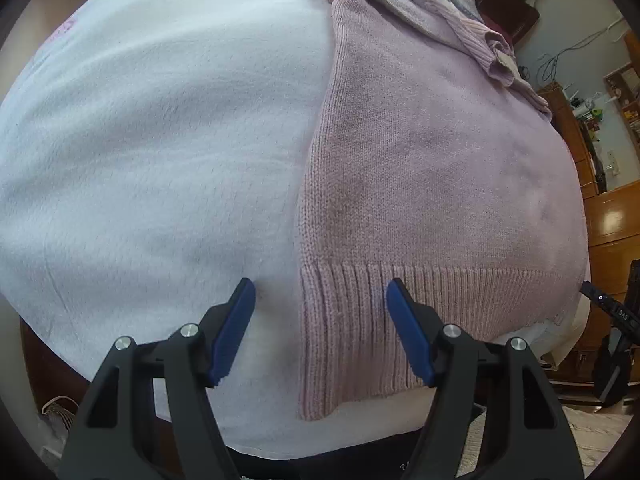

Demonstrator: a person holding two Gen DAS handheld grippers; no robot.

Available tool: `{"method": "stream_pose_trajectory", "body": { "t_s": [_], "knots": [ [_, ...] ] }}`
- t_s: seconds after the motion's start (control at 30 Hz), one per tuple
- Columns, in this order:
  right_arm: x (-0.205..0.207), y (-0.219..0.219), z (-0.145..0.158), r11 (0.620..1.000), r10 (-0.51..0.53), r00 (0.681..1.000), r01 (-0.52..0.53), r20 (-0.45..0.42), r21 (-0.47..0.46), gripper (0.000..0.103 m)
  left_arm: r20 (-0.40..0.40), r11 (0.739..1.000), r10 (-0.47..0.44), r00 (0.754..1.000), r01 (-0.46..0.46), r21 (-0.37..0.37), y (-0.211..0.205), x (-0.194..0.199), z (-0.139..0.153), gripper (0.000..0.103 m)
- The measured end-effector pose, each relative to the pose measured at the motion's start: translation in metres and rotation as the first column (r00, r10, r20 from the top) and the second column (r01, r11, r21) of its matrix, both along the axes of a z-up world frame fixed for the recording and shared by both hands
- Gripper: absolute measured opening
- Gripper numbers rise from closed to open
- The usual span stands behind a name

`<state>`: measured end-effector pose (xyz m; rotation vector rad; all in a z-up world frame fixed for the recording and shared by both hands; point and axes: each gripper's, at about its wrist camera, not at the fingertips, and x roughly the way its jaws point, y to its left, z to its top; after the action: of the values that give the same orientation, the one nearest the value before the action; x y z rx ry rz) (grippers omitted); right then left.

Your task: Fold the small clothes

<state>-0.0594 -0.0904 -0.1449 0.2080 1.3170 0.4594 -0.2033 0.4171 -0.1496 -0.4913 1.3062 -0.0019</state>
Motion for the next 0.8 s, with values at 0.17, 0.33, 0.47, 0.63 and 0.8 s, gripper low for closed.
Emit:
{"method": "stream_pose_trajectory", "body": {
  "t_s": [0.17, 0.33, 0.47, 0.63, 0.8],
  "knots": [
    [-0.009, -0.002, -0.01, 0.998, 0.016, 1.0, -0.015, -0.014, 0.053, 0.059, 0.002, 1.0, -0.007, 1.0, 0.007, -0.02, -0.001, -0.014, -0.001, 0.068],
    [-0.016, -0.001, -0.027, 0.992, 0.033, 0.997, -0.024, -0.068, 0.124, 0.054, 0.006, 0.998, 0.015, 1.0, -0.015, -0.061, -0.001, -0.027, -0.005, 0.068],
    [-0.02, 0.002, -0.043, 0.987, 0.034, 0.993, -0.015, -0.111, 0.162, 0.047, 0.007, 0.995, 0.008, 1.0, -0.007, -0.095, -0.007, -0.027, -0.005, 0.068],
    [-0.026, 0.002, -0.051, 0.984, 0.038, 0.991, -0.015, -0.126, 0.179, 0.032, -0.002, 0.975, 0.072, 0.997, -0.07, -0.21, 0.002, -0.041, -0.011, 0.05],
    [-0.026, 0.001, -0.042, 0.971, 0.051, 0.992, -0.021, -0.119, 0.237, 0.014, -0.006, 0.939, 0.13, 0.991, -0.125, -0.321, 0.009, -0.044, -0.011, 0.008]
  ]
}}
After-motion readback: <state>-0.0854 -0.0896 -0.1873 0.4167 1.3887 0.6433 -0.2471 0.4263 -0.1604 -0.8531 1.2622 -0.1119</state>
